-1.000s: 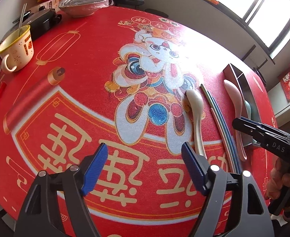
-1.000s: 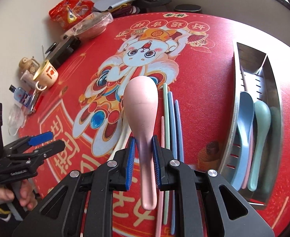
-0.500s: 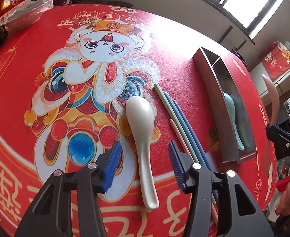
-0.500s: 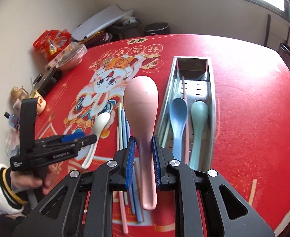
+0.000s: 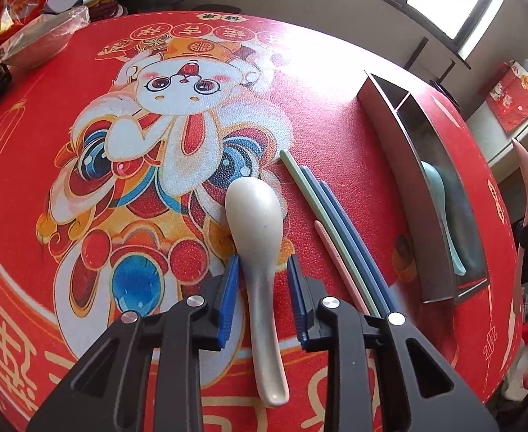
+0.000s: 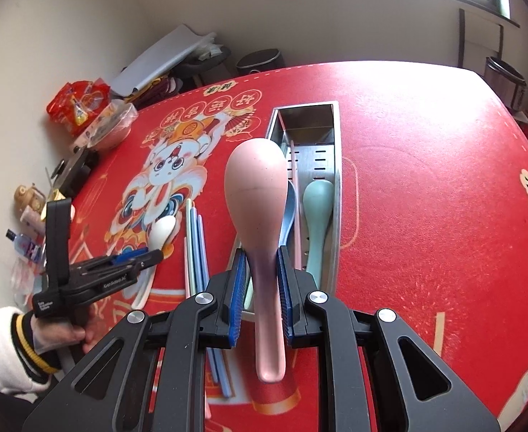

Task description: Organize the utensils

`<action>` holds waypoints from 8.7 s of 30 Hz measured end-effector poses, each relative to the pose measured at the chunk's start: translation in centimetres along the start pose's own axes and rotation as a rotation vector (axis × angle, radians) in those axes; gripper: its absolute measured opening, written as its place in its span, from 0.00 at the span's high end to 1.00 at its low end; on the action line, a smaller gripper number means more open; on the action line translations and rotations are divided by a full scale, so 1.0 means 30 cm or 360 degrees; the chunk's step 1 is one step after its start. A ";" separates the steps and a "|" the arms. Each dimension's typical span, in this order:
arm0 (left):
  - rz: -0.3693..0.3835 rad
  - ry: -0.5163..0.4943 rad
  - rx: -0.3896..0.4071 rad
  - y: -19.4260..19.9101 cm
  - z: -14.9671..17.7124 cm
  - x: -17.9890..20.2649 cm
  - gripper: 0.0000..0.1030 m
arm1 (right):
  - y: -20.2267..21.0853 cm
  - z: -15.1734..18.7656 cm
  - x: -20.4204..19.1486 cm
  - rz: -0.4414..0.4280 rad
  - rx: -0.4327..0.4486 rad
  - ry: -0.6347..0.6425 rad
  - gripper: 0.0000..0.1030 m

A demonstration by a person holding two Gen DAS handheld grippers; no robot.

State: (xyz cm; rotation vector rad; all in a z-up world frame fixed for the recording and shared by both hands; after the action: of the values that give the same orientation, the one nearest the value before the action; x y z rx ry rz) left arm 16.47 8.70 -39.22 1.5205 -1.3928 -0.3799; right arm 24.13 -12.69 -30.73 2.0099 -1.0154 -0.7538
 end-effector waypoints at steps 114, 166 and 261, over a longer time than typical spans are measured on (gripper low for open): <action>0.0500 -0.0181 -0.0219 -0.224 -0.148 0.626 0.94 | -0.050 0.053 0.400 0.0260 -0.0175 -0.0493 0.31; 0.0085 -0.0069 -0.0285 -0.051 0.108 0.211 0.72 | -0.042 0.048 0.184 0.0187 -0.0184 -0.0358 0.31; -0.0227 -0.0231 -0.0300 0.004 0.153 0.145 0.87 | -0.042 0.090 0.070 0.0206 -0.0169 -0.0229 0.31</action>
State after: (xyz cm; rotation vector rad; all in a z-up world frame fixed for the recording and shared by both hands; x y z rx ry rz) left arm 14.10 2.85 -39.56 1.4627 -1.3223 -0.7026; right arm 23.68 -14.92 -33.57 1.8018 -1.1520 -0.8730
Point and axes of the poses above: each gripper's, at about its wrist camera, not at the fingertips, and y roughly against the way its jaws point, x to its right, z to its underside, the point moved 7 cm from there along -y, roughly the way its jaws point, and after that the axes turned 12 degrees about z, right-handed, at the moved point
